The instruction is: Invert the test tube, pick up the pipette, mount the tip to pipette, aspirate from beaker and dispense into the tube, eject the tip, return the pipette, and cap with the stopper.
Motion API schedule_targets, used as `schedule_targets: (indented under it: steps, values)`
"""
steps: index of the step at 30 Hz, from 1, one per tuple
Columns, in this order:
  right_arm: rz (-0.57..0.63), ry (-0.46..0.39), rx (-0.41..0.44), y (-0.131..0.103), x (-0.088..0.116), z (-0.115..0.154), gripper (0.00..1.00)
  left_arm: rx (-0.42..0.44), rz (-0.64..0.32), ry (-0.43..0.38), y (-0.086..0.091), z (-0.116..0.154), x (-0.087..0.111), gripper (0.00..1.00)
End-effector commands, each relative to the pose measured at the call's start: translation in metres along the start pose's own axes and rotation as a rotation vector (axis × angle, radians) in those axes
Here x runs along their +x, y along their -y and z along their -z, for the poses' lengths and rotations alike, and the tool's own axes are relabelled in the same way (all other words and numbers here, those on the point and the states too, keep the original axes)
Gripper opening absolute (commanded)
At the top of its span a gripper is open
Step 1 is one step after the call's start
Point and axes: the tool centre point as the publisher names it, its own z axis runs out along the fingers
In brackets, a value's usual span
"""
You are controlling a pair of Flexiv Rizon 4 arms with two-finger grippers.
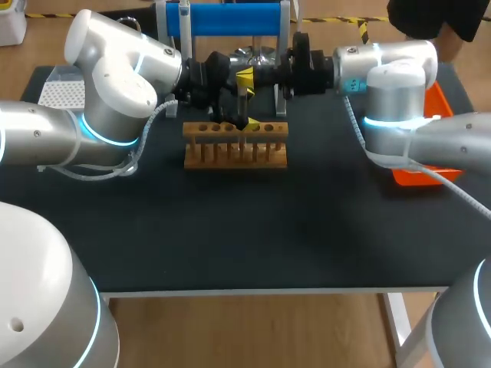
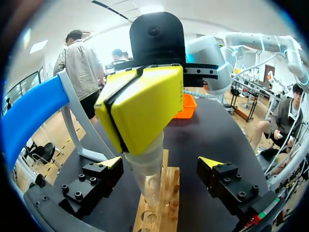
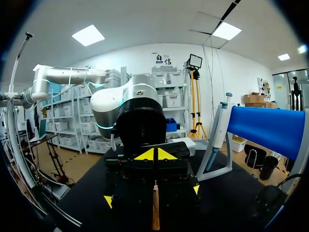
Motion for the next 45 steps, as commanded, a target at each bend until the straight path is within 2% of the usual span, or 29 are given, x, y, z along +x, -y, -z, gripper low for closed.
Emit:
schedule_targets:
  steps: [1,14,15,16,17,18,28,40,45]
  values:
    - [-0.004,-0.004,0.001,0.012,-0.003,-0.001,0.0,0.0,0.0,-0.001,0.0,0.0,0.0,1.0]
    - [0.064,0.002,-0.065,-0.034,-0.005,0.014,0.0,0.0,0.0,-0.001,0.0,0.0,0.0,1.0]
    - [0.075,0.007,-0.062,-0.037,-0.005,0.017,0.07,0.0,0.0,-0.001,0.0,0.0,0.0,1.0]
    - [0.081,0.011,-0.058,-0.04,-0.005,0.02,0.25,0.0,0.0,-0.001,0.0,0.0,0.0,1.0]
    - [0.087,0.012,-0.056,-0.043,-0.004,0.024,0.69,0.0,0.0,-0.001,0.0,0.0,0.0,1.0]
    - [0.098,0.017,-0.05,-0.045,-0.004,0.028,1.0,0.0,0.0,-0.001,0.0,0.0,0.0,1.0]
    - [0.155,0.08,0.041,-0.043,-0.005,0.079,1.0,0.0,0.0,-0.001,0.0,0.0,0.0,1.0]
    - [0.122,0.145,0.153,0.008,-0.002,0.13,1.0,0.0,0.0,-0.001,0.0,0.0,0.0,1.0]
    - [0.131,0.155,0.173,0.013,0.0,0.134,1.0,0.0,0.0,-0.001,0.0,0.0,0.0,1.0]
